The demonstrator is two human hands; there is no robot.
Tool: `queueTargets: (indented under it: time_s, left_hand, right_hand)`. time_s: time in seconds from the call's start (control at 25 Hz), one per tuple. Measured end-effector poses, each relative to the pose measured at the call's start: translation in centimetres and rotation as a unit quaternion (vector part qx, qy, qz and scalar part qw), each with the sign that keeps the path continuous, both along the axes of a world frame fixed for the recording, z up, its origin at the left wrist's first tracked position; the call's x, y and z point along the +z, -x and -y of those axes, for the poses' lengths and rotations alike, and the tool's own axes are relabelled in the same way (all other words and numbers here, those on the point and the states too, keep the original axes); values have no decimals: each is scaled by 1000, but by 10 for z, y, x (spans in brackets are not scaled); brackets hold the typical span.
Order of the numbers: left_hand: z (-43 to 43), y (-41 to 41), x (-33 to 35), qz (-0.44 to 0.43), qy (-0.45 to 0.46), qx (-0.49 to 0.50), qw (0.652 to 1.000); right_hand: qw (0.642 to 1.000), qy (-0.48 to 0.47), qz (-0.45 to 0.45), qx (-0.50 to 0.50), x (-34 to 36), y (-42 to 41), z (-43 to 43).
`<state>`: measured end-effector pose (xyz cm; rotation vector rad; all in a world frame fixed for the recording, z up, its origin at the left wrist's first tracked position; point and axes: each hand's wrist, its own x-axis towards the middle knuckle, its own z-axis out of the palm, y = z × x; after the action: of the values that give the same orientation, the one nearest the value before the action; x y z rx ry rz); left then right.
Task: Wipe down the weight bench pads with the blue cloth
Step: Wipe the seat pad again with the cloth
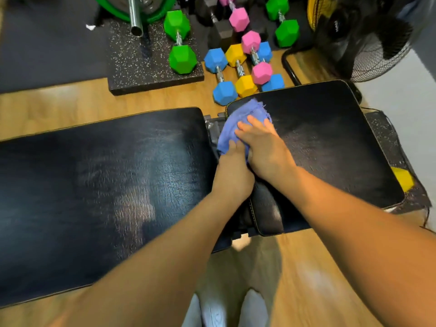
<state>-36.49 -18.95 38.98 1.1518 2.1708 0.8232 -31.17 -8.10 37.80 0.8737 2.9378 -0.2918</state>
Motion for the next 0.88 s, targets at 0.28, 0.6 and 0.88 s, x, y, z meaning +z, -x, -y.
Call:
queueTargets:
  time_s: [0.28, 0.6, 0.88]
  left_hand:
    - [79, -83, -1, -139, 13, -81, 987]
    - [63, -113, 1, -253, 97, -209, 940]
    - [-66, -51, 10, -225, 92, -194, 950]
  right_hand:
    - [996, 36, -72, -27, 10, -119, 87]
    - [997, 27, 43, -57, 26, -160, 79]
    - [995, 56, 34, -73, 25, -101, -46]
